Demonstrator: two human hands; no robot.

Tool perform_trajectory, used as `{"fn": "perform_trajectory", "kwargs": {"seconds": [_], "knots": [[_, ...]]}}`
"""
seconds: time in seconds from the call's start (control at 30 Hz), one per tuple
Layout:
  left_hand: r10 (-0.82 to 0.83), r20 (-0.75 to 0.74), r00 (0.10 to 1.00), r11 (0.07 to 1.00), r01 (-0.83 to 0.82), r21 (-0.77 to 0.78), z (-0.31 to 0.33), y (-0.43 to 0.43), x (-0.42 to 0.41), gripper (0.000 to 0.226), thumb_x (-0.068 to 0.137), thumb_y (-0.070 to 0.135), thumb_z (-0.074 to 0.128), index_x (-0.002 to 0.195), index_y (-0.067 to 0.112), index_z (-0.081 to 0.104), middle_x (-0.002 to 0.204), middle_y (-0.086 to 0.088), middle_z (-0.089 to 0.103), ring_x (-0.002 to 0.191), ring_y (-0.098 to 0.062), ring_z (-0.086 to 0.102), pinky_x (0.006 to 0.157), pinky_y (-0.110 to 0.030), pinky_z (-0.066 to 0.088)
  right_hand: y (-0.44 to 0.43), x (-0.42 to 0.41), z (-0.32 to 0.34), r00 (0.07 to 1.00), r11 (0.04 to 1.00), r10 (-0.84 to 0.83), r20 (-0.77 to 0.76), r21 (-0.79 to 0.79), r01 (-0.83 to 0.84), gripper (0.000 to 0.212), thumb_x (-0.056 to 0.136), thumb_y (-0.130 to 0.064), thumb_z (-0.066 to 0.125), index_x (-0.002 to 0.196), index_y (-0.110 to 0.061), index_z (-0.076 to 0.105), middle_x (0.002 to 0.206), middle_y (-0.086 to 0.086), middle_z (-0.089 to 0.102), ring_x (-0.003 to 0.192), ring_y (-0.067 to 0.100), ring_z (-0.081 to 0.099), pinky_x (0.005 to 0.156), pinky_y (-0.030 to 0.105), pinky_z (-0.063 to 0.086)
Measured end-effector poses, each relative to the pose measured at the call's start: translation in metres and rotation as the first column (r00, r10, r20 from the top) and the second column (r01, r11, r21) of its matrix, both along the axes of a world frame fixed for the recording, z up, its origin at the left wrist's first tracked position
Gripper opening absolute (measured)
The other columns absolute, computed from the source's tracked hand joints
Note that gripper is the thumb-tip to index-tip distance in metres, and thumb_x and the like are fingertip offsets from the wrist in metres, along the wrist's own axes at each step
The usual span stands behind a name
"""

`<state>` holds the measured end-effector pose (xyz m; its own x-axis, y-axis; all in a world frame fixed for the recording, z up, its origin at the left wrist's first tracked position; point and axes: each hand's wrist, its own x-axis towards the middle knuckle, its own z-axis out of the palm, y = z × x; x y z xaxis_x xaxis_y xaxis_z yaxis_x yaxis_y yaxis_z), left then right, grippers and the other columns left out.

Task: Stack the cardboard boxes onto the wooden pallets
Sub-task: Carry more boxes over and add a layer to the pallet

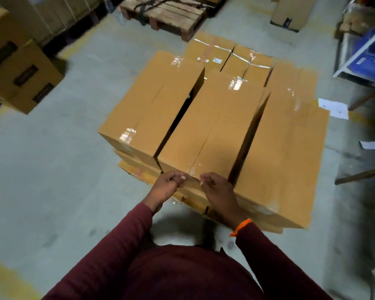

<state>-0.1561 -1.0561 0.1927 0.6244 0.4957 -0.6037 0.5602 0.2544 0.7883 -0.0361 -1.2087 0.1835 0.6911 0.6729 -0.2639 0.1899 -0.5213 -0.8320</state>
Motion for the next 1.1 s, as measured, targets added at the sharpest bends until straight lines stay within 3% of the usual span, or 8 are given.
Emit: {"fn": "perform_trajectory", "kwargs": {"seconds": [0.07, 0.17, 0.33, 0.5, 0.57, 0.7, 0.83, 1.1], "knots": [[0.031, 0.011, 0.999, 1.0, -0.031, 0.004, 0.0, 0.036, -0.023, 0.022, 0.101, 0.018, 0.06, 0.119, 0.014, 0.072, 0.11, -0.002, 0.073, 0.095, -0.012, 0.066, 0.072, -0.013, 0.049, 0.044, -0.019, -0.001, 0.997, 0.997, 0.08, 0.017, 0.005, -0.08, 0.022, 0.091, -0.012, 0.066, 0.11, -0.022, 0.074, 0.101, -0.012, 0.073, 0.096, -0.005, 0.065, 0.081, 0.009, 0.047], [0.095, 0.009, 0.995, 0.995, -0.095, -0.007, -0.001, 0.103, -0.064, 0.019, 0.1, 0.021, 0.062, 0.115, 0.018, 0.072, 0.114, -0.006, 0.074, 0.101, -0.019, 0.068, 0.083, -0.029, 0.049, 0.122, -0.049, -0.002, 0.99, 0.991, 0.128, 0.061, 0.026, -0.129, 0.018, 0.092, -0.012, 0.068, 0.106, -0.021, 0.074, 0.094, -0.016, 0.071, 0.09, -0.013, 0.063, 0.075, 0.001, 0.042], [0.22, 0.026, 0.975, 0.976, -0.22, -0.001, 0.007, 0.23, -0.152, 0.013, 0.1, 0.024, 0.062, 0.108, 0.023, 0.071, 0.119, -0.004, 0.073, 0.102, -0.017, 0.067, 0.085, -0.029, 0.048, 0.261, -0.11, -0.002, 0.982, 0.982, 0.19, 0.007, 0.002, -0.19, 0.019, 0.092, -0.013, 0.067, 0.107, -0.024, 0.074, 0.09, -0.022, 0.068, 0.082, -0.017, 0.062, 0.072, 0.009, 0.045], [0.375, -0.014, 0.927, 0.927, -0.375, -0.022, 0.017, 0.329, -0.239, 0.014, 0.1, 0.023, 0.061, 0.109, 0.019, 0.071, 0.118, -0.002, 0.073, 0.098, -0.014, 0.067, 0.081, -0.027, 0.047, 0.371, -0.177, 0.011, 0.957, 0.957, 0.29, -0.028, 0.017, -0.289, 0.019, 0.095, -0.014, 0.066, 0.112, -0.017, 0.075, 0.101, -0.007, 0.073, 0.09, -0.001, 0.066, 0.075, 0.004, 0.043], [0.431, -0.009, 0.902, 0.902, -0.431, -0.036, 0.018, 0.365, -0.259, 0.016, 0.1, 0.023, 0.061, 0.111, 0.018, 0.071, 0.118, -0.002, 0.073, 0.101, -0.015, 0.068, 0.083, -0.027, 0.048, 0.409, -0.193, 0.015, 0.926, 0.93, 0.368, -0.078, 0.018, -0.368, 0.018, 0.096, -0.015, 0.066, 0.112, -0.017, 0.074, 0.101, -0.01, 0.072, 0.09, -0.004, 0.066, 0.076, 0.002, 0.043], [0.51, 0.012, 0.86, 0.858, -0.508, -0.08, 0.013, 0.434, -0.277, 0.019, 0.098, 0.024, 0.063, 0.113, 0.018, 0.071, 0.118, -0.001, 0.074, 0.107, -0.019, 0.069, 0.083, -0.027, 0.049, 0.487, -0.201, 0.0, 0.91, 0.914, 0.404, -0.093, -0.008, -0.406, 0.014, 0.093, -0.015, 0.071, 0.106, -0.018, 0.076, 0.093, -0.012, 0.073, 0.083, -0.01, 0.065, 0.077, 0.013, 0.048], [0.524, 0.029, 0.851, 0.848, -0.518, -0.113, 0.007, 0.514, -0.281, 0.023, 0.098, 0.023, 0.063, 0.118, 0.014, 0.071, 0.117, -0.002, 0.074, 0.105, -0.019, 0.071, 0.074, -0.019, 0.051, 0.579, -0.204, -0.018, 0.921, 0.923, 0.384, -0.068, -0.002, -0.385, 0.013, 0.092, -0.016, 0.073, 0.104, -0.016, 0.077, 0.093, -0.007, 0.076, 0.086, -0.001, 0.069, 0.082, 0.022, 0.053], [0.581, -0.002, 0.814, 0.812, -0.58, -0.067, 0.032, 0.744, -0.306, 0.021, 0.099, 0.025, 0.061, 0.116, 0.018, 0.071, 0.117, 0.002, 0.075, 0.108, -0.017, 0.07, 0.089, -0.03, 0.05, 0.827, -0.215, -0.018, 0.935, 0.946, 0.324, -0.147, 0.019, -0.325, 0.011, 0.092, -0.021, 0.072, 0.103, -0.022, 0.077, 0.093, -0.007, 0.077, 0.09, 0.008, 0.071, 0.088, 0.039, 0.057]]}}
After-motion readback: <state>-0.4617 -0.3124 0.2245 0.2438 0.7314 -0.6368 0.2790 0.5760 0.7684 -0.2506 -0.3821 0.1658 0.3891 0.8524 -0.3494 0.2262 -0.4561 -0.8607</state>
